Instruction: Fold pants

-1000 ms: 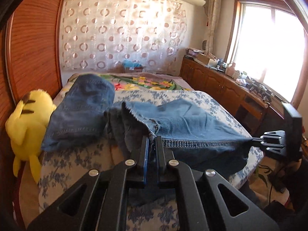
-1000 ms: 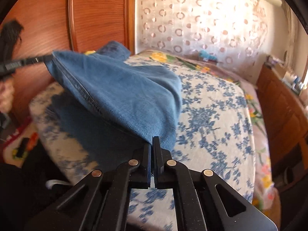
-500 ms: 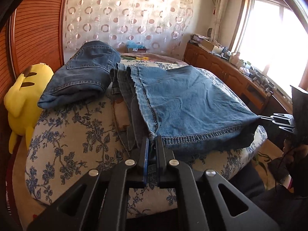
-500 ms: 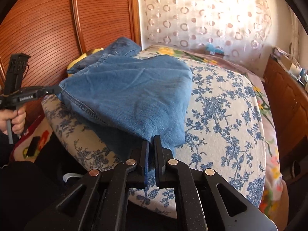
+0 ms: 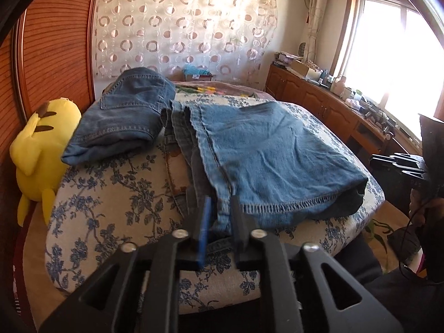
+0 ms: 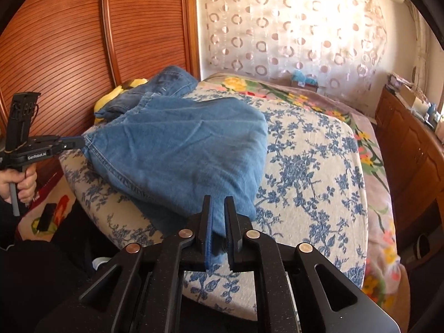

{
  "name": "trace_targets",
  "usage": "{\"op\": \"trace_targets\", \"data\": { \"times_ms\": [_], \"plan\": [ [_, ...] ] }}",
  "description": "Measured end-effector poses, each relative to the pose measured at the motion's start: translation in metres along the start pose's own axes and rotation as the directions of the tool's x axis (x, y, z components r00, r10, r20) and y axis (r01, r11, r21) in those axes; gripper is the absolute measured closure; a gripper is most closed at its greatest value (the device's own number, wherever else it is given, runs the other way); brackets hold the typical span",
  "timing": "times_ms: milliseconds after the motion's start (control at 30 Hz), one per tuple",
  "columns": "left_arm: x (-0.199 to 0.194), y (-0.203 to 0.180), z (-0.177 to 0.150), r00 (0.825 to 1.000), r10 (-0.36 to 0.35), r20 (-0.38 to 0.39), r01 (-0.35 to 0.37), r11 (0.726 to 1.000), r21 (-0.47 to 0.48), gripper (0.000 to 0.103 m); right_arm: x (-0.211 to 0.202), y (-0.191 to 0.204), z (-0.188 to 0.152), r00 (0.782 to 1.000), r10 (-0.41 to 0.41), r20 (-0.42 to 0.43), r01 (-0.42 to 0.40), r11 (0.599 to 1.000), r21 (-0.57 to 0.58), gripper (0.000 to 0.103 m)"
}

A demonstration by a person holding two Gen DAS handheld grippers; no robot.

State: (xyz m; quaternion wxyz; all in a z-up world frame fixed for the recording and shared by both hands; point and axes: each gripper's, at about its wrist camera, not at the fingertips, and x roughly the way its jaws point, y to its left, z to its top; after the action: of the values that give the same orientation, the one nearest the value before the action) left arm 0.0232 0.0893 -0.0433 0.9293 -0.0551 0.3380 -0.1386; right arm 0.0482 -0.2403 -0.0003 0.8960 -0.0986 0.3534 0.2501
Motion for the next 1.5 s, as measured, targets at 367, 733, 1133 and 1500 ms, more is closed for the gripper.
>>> {"op": "trace_targets", "data": {
  "times_ms": [367,733,1133,1500],
  "plan": [
    [0.009,0.001,0.031,0.999,0.021,0.045,-0.022,0.999,0.026,0.037,0.043,-0.006,0.010,0.999,-0.027,0.032,0.025,0.997,0.068,0.058],
    [0.055,0.000,0.058,0.999,0.045,-0.002,-0.044,0.996,0.076,0.037,0.088,-0.015,0.021,0.998,-0.047,0.032,0.043,0.995,0.095,0.045],
    [0.099,0.002,0.088,0.998,0.035,-0.059,-0.027,0.990,0.142,0.046,0.114,-0.016,0.015,1.000,-0.024,-0.018,0.026,0.994,0.104,0.045],
    [0.147,0.012,0.109,0.986,0.098,-0.137,-0.075,0.983,0.166,0.052,0.113,-0.014,0.012,1.000,-0.028,-0.012,0.029,0.994,0.101,0.045]
  ]
}}
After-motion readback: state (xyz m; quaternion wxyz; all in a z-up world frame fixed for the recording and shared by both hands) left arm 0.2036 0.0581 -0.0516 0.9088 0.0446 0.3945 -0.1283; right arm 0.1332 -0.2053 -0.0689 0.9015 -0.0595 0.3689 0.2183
